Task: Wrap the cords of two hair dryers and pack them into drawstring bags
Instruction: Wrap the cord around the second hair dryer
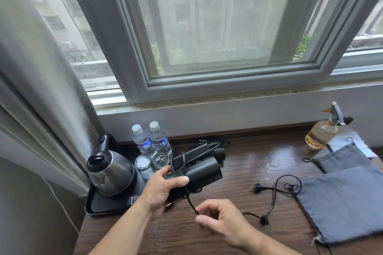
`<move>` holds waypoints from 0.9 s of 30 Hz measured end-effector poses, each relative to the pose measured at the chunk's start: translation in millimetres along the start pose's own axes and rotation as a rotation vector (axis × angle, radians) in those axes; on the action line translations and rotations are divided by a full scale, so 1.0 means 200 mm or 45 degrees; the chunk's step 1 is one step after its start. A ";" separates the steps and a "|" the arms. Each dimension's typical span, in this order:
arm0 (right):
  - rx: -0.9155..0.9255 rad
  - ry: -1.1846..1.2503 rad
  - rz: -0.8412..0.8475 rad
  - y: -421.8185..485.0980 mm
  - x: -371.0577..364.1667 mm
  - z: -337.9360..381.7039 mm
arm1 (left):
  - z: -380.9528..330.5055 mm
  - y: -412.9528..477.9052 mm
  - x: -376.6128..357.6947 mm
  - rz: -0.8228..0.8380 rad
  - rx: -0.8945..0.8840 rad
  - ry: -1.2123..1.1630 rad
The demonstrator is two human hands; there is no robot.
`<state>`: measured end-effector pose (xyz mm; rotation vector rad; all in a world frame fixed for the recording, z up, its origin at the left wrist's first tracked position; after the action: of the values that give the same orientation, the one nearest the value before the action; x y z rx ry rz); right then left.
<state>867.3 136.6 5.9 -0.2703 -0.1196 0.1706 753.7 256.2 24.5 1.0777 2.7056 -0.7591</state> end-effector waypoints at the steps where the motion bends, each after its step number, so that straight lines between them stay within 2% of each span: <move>1: -0.023 -0.028 0.039 0.00 0.01 -0.02 | -0.02 0.00 0.00 0.022 -0.006 0.000; 4: -0.085 -0.085 0.127 -0.02 0.05 -0.09 | -0.06 -0.01 0.00 0.098 0.003 0.021; 10: -0.191 -0.397 0.259 -0.05 0.16 -0.19 | -0.06 -0.03 -0.03 0.239 0.082 0.090; 16: -0.316 -0.653 0.502 -0.03 0.22 -0.25 | -0.03 -0.04 -0.07 0.356 0.122 0.123; 22: -0.474 -0.964 0.615 0.06 0.35 -0.27 | -0.02 -0.07 -0.16 0.546 0.165 0.291; 27: -0.457 -1.169 0.633 0.16 0.45 -0.20 | 0.03 -0.09 -0.17 0.552 0.237 0.401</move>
<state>956.5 173.5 -31.7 -0.5626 -1.0044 0.7668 766.8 221.7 37.3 1.8888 2.5144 -0.8280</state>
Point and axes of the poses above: each hand's wrist, its own y-axis towards the middle knuckle, its own x-axis out of the back of the hand, z = x × y, the point moved 10 cm from there along y, towards the middle knuckle, and after that the axes turned 12 degrees about z, right-handed, at the moved point
